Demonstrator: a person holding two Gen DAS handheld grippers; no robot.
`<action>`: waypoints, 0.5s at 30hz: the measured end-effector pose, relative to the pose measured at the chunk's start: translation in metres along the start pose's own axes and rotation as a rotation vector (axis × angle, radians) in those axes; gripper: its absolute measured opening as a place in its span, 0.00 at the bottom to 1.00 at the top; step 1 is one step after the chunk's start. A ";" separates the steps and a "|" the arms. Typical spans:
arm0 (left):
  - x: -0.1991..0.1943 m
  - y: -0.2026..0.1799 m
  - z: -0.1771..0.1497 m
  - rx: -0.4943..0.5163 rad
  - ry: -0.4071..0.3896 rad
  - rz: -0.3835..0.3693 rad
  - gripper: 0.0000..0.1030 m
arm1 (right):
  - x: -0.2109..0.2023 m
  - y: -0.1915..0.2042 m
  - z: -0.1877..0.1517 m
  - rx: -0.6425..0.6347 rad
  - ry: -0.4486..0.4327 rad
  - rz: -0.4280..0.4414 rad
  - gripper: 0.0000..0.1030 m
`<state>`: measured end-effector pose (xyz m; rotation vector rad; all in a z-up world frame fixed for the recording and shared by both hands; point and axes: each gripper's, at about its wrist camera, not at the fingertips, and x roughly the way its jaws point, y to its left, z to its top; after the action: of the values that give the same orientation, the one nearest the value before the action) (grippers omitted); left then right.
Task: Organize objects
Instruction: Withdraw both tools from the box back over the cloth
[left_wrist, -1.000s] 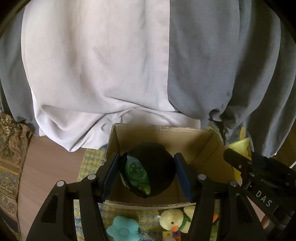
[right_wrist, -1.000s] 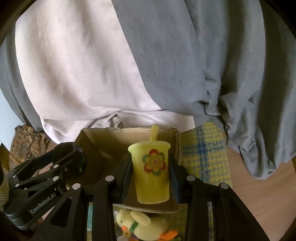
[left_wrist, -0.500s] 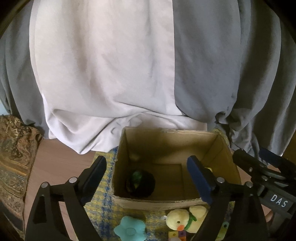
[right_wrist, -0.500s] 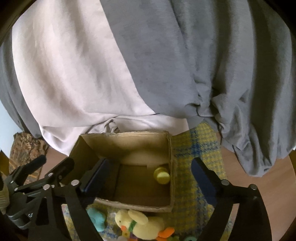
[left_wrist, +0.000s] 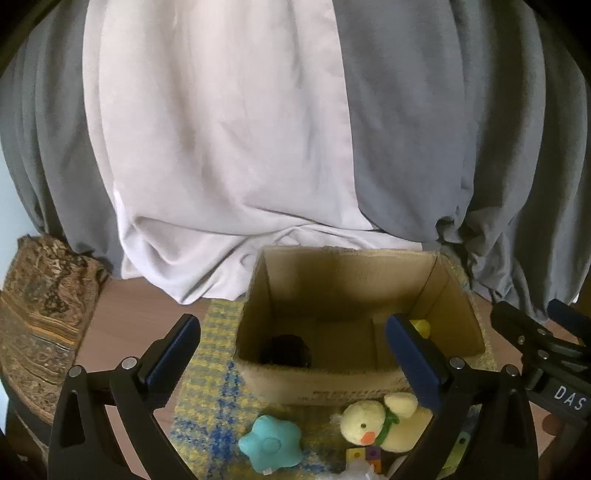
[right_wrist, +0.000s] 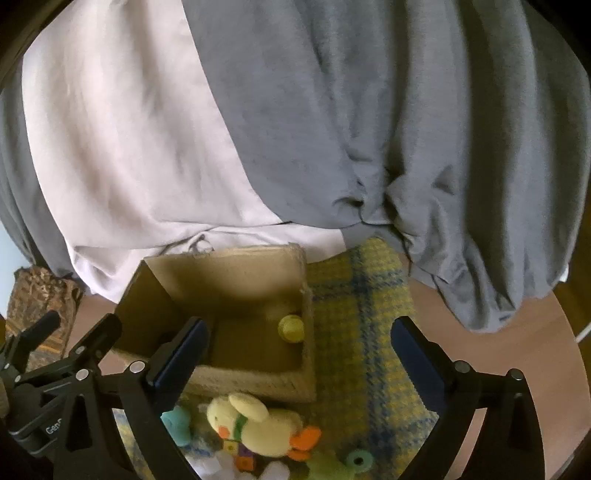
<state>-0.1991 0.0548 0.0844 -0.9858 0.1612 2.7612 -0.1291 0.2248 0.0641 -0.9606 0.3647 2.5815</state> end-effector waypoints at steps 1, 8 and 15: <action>-0.002 -0.001 -0.004 0.000 0.001 0.000 0.99 | -0.003 -0.001 -0.003 0.000 -0.004 -0.005 0.99; -0.016 -0.007 -0.031 -0.004 0.015 -0.007 0.99 | -0.024 -0.010 -0.031 -0.004 -0.028 -0.033 0.99; -0.023 -0.012 -0.063 -0.007 0.040 -0.010 0.99 | -0.038 -0.028 -0.055 0.023 -0.026 -0.027 0.99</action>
<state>-0.1402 0.0524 0.0505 -1.0410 0.1525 2.7358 -0.0586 0.2215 0.0462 -0.9167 0.3708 2.5571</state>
